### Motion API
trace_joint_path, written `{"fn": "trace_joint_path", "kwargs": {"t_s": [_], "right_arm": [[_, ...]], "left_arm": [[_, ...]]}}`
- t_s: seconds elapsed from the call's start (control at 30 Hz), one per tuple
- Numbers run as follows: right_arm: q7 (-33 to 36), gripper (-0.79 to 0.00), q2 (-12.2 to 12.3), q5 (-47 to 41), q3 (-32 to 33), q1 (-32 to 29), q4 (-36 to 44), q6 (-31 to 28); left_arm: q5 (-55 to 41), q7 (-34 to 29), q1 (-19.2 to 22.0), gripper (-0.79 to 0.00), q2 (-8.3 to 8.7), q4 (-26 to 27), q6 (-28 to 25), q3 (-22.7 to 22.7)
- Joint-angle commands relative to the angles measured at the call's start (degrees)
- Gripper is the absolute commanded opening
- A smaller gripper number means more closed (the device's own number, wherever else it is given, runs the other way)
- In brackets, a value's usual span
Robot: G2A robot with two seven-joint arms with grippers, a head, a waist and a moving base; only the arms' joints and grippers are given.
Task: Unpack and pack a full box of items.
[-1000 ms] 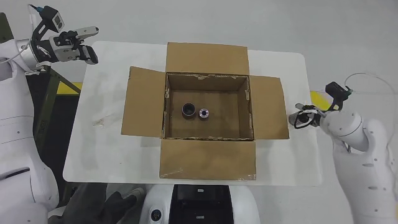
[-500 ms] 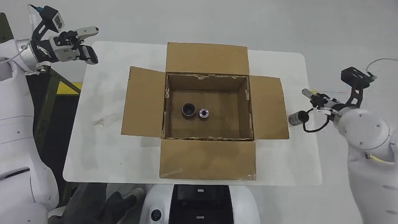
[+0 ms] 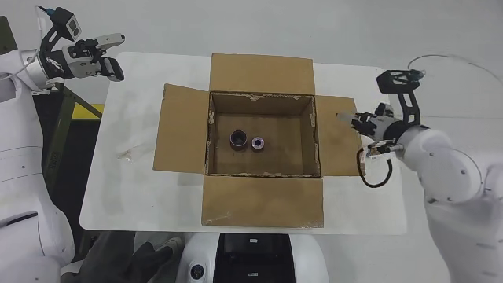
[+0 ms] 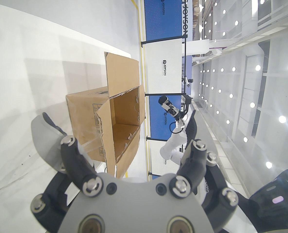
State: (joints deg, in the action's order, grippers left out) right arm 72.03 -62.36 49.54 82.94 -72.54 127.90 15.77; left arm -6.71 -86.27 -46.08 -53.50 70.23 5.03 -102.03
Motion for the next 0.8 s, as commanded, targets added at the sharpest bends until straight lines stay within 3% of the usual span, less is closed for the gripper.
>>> {"fn": "trace_joint_path", "kwargs": {"t_s": [0.0,0.13,0.37,0.57,0.77], "right_arm": [[0.5,-0.062,-0.1,0.4,-2.4,1.0,0.5,-1.4],[1.5,-0.031,-0.2,0.2,-7.0,3.3,0.8,-4.4],[1.2,-0.062,-1.0,-1.1,-14.8,8.5,-2.7,-7.7],[-0.3,-0.102,-2.0,-3.6,-21.4,13.9,-8.4,-12.0],[-1.8,-0.083,-3.1,-6.6,-26.4,19.1,-15.2,-16.5]], "left_arm": [[0.0,0.0,0.0,0.000,0.00,0.0,0.0,0.0],[0.0,0.0,0.0,0.000,0.00,0.0,0.0,0.0],[0.0,0.0,0.0,0.000,0.00,0.0,0.0,0.0],[0.0,0.0,0.0,0.000,0.00,0.0,0.0,0.0],[0.0,0.0,0.0,0.000,0.00,0.0,0.0,0.0]]}}
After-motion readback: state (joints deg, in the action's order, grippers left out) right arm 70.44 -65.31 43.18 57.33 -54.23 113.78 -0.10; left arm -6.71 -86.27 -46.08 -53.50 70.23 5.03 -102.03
